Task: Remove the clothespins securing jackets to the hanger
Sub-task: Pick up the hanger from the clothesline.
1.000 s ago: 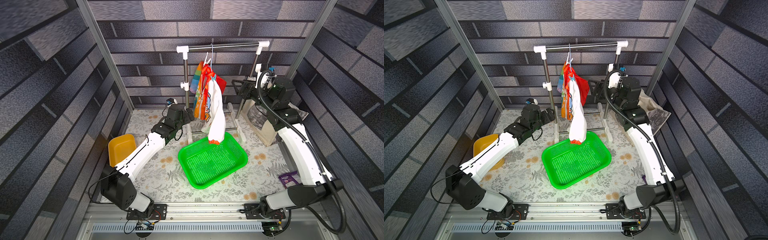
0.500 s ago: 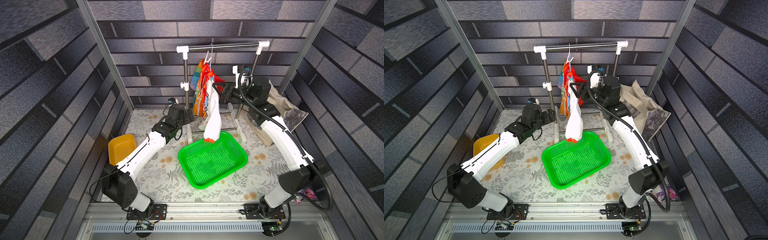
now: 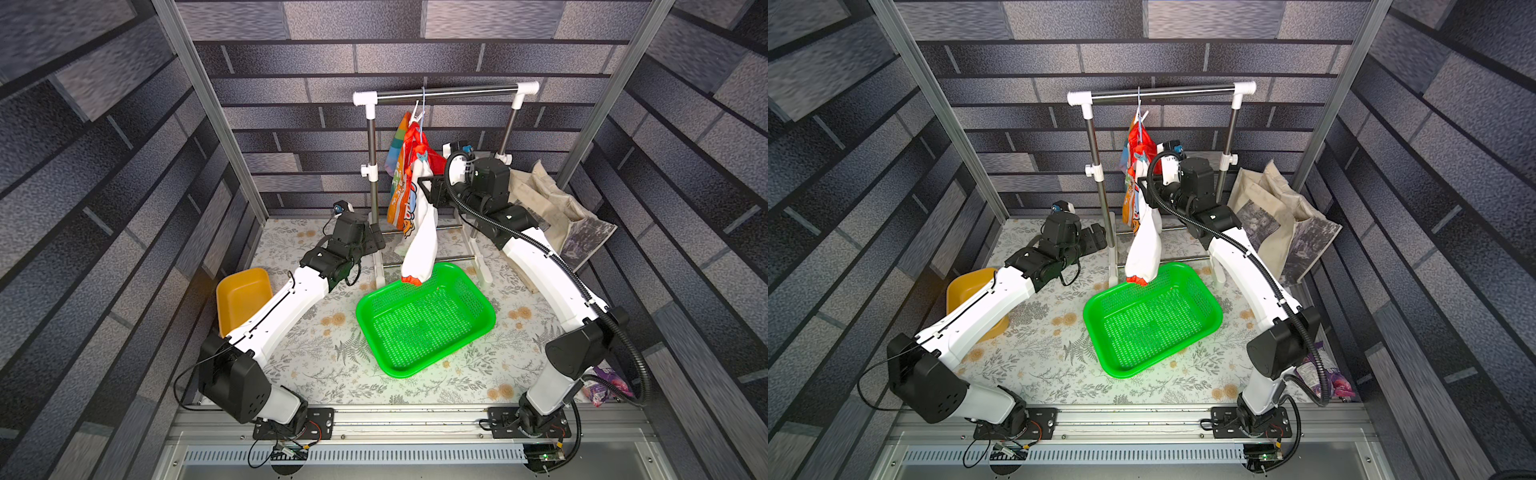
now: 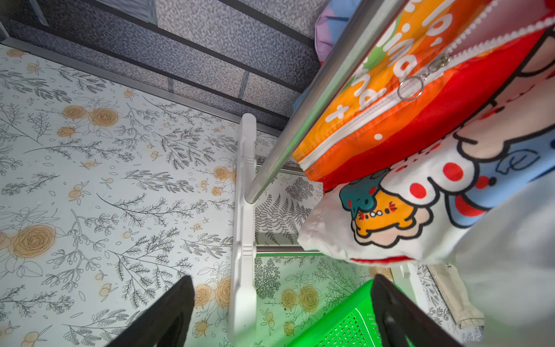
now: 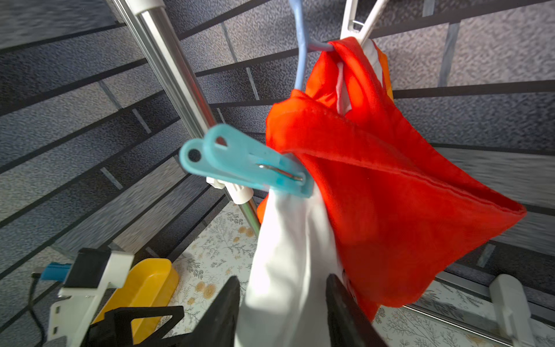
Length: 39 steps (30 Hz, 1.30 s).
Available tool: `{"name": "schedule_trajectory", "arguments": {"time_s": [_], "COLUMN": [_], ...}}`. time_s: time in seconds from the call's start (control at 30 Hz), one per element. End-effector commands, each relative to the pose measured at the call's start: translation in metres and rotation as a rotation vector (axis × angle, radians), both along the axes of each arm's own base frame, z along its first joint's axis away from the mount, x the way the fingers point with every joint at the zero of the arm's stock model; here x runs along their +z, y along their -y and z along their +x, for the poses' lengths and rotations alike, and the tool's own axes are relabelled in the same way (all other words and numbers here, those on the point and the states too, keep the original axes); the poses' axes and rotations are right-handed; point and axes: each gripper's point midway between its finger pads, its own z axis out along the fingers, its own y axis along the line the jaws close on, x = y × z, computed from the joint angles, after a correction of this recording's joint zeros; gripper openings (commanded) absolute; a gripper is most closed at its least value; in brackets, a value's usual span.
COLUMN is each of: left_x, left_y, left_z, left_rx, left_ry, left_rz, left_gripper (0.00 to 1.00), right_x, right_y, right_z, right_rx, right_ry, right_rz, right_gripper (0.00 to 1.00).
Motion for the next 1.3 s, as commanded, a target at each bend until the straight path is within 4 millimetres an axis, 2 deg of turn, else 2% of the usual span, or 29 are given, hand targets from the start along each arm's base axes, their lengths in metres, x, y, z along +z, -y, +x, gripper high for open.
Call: {"name": "schedule_trajectory", "arguments": {"time_s": [0.0,0.13,0.3,0.43,0.6,0.77,0.9,1.0,1.13,1.27], "left_x": [0.0,-0.004,-0.004,0.001,0.002,0.014,0.028,0.041,0.066,0.098], "left_y": [-0.01,-0.011,-0.014,-0.016,-0.015,-0.01,-0.003,0.003,0.011,0.016], "left_z": [-0.012,-0.015,-0.017,-0.017,-0.017,-0.019,-0.021,-0.025,-0.038,-0.054], "left_rx": [0.005,0.003,-0.005,-0.009,-0.035,-0.06,-0.104,-0.136,-0.197,-0.254], "left_ry": [-0.005,-0.016,-0.017,-0.008,-0.009,0.008,0.056,0.094,0.175,0.234], "left_rz": [0.043,0.057,0.082,0.079,0.09,0.065,0.033,-0.008,-0.104,-0.197], "left_gripper": [0.93,0.93,0.93,0.94,0.94,0.95,1.0,1.0,1.0,1.0], "right_x": [0.003,0.004,0.0,0.011,0.058,0.105,0.124,0.116,0.077,0.04], "right_y": [0.002,0.001,-0.003,0.005,0.019,0.04,0.057,0.061,0.064,0.078], "right_z": [0.01,0.016,0.024,0.022,0.014,-0.011,-0.034,-0.045,-0.064,-0.099], "right_rx": [-0.054,-0.065,-0.069,-0.115,-0.174,-0.221,-0.246,-0.228,-0.171,-0.13], "right_ry": [0.022,0.027,0.01,0.039,0.145,0.267,0.333,0.298,0.165,0.036], "right_rz": [-0.014,-0.012,-0.03,-0.037,-0.003,0.017,0.007,-0.034,-0.146,-0.225], "right_gripper": [0.44,0.33,0.0,0.0,0.0,0.0,0.0,0.0,0.0,0.0]}}
